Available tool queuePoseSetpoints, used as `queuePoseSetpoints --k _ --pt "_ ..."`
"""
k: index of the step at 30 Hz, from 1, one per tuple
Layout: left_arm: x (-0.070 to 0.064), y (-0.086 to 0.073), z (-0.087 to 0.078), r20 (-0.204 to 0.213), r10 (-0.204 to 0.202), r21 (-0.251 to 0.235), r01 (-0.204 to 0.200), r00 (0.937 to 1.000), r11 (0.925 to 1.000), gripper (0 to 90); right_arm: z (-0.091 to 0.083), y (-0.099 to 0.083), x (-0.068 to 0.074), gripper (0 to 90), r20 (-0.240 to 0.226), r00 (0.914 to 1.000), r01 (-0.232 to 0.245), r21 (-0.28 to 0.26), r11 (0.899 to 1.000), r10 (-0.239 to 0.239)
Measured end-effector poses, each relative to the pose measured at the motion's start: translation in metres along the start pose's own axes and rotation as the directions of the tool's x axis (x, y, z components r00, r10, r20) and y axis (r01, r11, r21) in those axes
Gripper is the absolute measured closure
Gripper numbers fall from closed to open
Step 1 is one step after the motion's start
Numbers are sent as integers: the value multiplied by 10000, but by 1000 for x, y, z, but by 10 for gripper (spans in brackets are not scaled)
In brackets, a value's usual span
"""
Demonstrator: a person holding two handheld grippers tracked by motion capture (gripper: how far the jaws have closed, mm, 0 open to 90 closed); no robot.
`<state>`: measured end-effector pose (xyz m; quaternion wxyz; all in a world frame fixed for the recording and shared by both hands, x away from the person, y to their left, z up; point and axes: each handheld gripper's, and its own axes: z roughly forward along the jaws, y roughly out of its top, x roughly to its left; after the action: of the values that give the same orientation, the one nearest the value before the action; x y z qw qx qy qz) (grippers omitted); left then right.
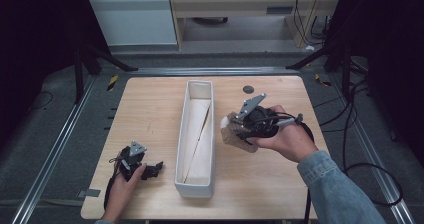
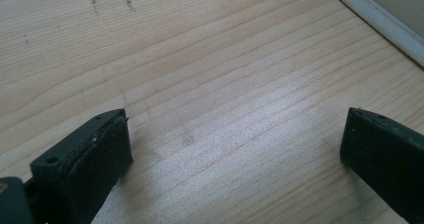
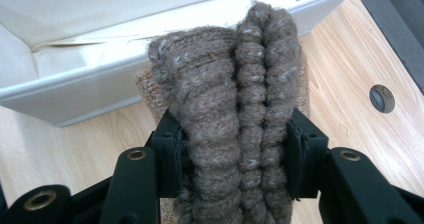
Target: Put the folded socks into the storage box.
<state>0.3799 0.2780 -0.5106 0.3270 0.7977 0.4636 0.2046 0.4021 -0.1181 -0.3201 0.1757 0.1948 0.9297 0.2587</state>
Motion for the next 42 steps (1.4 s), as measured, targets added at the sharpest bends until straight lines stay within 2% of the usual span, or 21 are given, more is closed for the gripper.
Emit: queuePoseSetpoints --k 4,20,30,42 --pt "0 0 0 10 -5 -13 5 10000 10000 0 -5 6 3 522 -96 9999 -74 -95 9999 73" --pt "0 0 0 11 1 6 -1 10000 10000 0 -25 46 16 523 -247 9988 420 -355 9985 -429" --pt "0 0 0 12 3 7 -3 10000 10000 0 -19 71 29 524 -618 9948 778 -430 9960 -804" --pt "0 0 0 6 -22 -11 22 10000 10000 0 -7 85 42 523 -971 9898 1009 -398 9941 -1044"
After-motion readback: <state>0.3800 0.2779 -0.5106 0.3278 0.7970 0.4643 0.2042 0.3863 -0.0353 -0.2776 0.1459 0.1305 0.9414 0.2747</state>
